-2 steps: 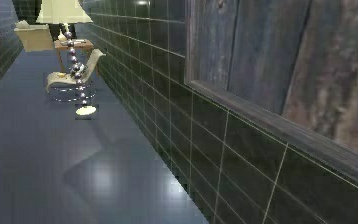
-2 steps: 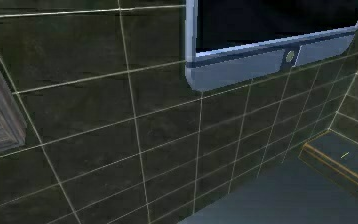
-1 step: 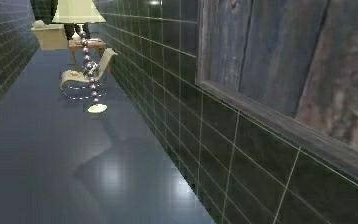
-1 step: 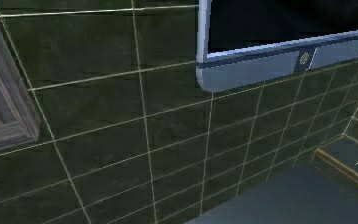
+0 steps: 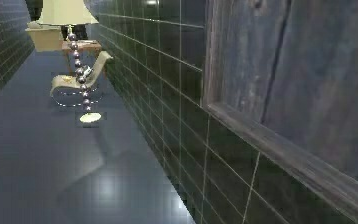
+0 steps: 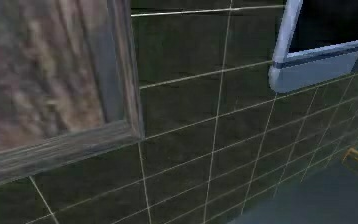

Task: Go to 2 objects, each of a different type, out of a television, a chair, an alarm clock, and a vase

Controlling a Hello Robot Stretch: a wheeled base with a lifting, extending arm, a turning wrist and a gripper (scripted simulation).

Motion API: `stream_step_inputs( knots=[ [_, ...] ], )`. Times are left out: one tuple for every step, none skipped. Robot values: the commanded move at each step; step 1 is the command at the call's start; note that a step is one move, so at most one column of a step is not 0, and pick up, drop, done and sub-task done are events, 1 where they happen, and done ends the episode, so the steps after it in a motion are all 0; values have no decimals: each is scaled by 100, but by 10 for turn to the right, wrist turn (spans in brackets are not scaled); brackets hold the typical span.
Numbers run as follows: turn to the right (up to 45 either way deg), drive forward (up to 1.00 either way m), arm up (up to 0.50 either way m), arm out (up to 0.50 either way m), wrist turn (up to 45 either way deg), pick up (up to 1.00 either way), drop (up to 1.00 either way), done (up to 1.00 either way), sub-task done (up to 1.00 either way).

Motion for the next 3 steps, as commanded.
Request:
stream_step_inputs(
  knots=[
    [-420,0,0,0,0,0,0,0,0],
    [0,100,0,0,0,0,0,0,0],
    [-30,0,0,0,0,0,0,0,0]
  ],
)
